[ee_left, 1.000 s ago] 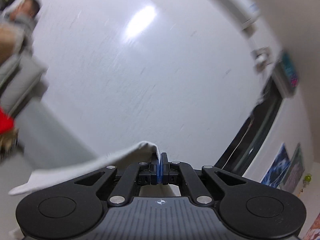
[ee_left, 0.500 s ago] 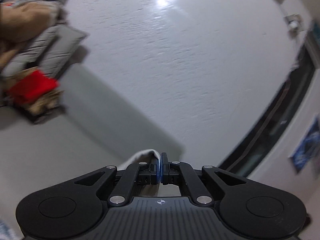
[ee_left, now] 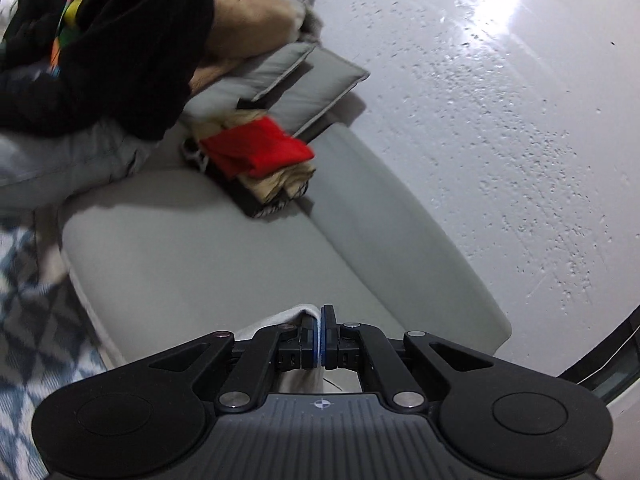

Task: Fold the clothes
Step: 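Lift the T-shirt high with both grippers and shake it out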

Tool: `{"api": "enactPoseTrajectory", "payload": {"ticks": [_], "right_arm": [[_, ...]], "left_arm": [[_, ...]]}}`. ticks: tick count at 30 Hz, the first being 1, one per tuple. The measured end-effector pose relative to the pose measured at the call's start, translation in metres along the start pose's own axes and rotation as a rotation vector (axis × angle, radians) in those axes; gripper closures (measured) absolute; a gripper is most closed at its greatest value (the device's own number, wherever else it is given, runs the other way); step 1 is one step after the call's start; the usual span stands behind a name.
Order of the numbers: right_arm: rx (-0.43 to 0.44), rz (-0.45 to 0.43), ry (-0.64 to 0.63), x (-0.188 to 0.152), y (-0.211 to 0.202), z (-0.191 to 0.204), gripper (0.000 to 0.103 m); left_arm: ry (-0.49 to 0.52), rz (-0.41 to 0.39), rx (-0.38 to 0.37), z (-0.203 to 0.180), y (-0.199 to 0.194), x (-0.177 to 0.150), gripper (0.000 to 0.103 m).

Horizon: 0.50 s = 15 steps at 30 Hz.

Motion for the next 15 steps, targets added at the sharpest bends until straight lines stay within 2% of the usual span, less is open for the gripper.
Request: {"api": "enactPoseTrajectory", "payload": {"ticks": [7,11,14,15], "right_arm": [[0.057,-0.055,0.139,0.0,0.028,-0.027,0.06],[0.077,-0.11,0.177,0.009,0.033,-0.031,0.06],[0.015,-0.124,0.082,0.009,0.032,-0.022,0.098],[-0.01,-0.135,0.034,0.008,0.028,-0.015,0.099]], "left_arm": [[-0.035,0.027,-0.018,0.006,0.001,-0.006,0.103],[-0.051,0.036,-0.018,0.01,0.0,-0.007,0.103],[-0.064,0.044,-0.02,0.012,-0.001,-0.009,0.103],[-0.064,0.046,-0.02,0.011,-0.001,-0.009,0.103]]}}
Point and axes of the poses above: each gripper's, at about its wrist camera, not at the fingertips, and y roughly the way its jaws point, z to its left, x to its top, the point moved 3 cm from there along y, roughly the way its jaws point
